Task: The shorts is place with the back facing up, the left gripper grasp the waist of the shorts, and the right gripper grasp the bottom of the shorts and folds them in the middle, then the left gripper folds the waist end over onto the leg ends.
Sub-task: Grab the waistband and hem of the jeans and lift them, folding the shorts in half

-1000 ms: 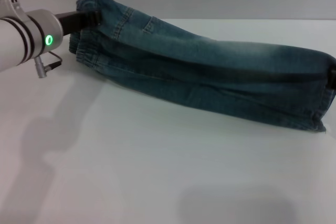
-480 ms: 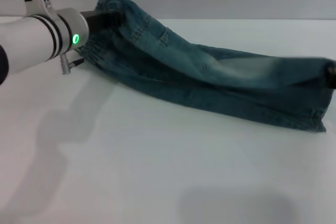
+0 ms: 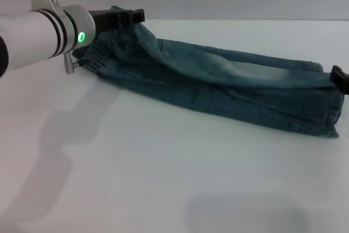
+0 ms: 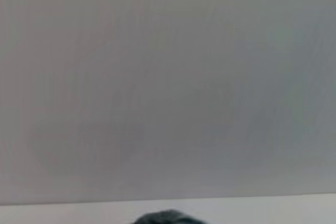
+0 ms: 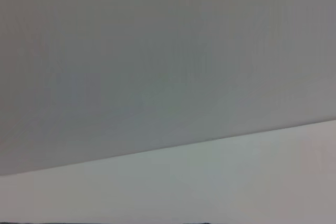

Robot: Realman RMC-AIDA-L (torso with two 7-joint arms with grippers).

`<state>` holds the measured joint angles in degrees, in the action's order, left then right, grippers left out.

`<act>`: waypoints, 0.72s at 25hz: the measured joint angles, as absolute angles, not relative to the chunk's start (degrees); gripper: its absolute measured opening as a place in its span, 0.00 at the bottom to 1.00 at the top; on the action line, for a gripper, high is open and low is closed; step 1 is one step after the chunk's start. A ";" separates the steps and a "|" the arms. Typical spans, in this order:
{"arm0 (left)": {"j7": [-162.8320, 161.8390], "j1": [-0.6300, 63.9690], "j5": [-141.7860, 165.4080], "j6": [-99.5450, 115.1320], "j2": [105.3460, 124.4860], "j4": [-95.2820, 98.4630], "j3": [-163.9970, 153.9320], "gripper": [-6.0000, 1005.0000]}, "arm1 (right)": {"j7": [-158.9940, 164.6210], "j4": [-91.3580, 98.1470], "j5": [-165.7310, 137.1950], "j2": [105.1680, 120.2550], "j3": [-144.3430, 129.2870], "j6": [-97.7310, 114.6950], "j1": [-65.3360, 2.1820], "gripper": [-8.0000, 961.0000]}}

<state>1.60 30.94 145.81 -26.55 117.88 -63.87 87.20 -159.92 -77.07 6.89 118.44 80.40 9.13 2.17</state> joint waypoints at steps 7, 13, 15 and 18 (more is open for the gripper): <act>2.95 29.82 146.71 -30.23 117.79 -66.82 89.79 0.70 | -159.93 -75.46 6.75 118.47 78.93 2.98 2.55 0.74; 3.31 29.11 149.24 -34.88 117.77 -67.82 93.61 0.85 | -159.96 -72.77 4.25 118.45 76.78 -5.04 2.54 0.78; 3.32 29.12 149.96 -35.71 117.75 -67.25 94.33 0.85 | -159.91 -72.12 2.73 118.59 75.67 -6.91 2.50 0.78; 3.66 29.36 150.71 -36.69 117.70 -65.85 95.32 0.85 | -159.75 -71.79 2.37 118.65 74.01 -7.98 2.41 0.78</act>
<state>3.66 29.36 150.71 -36.69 117.70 -65.85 95.32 -159.75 -71.79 2.37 118.65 74.01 -7.98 2.41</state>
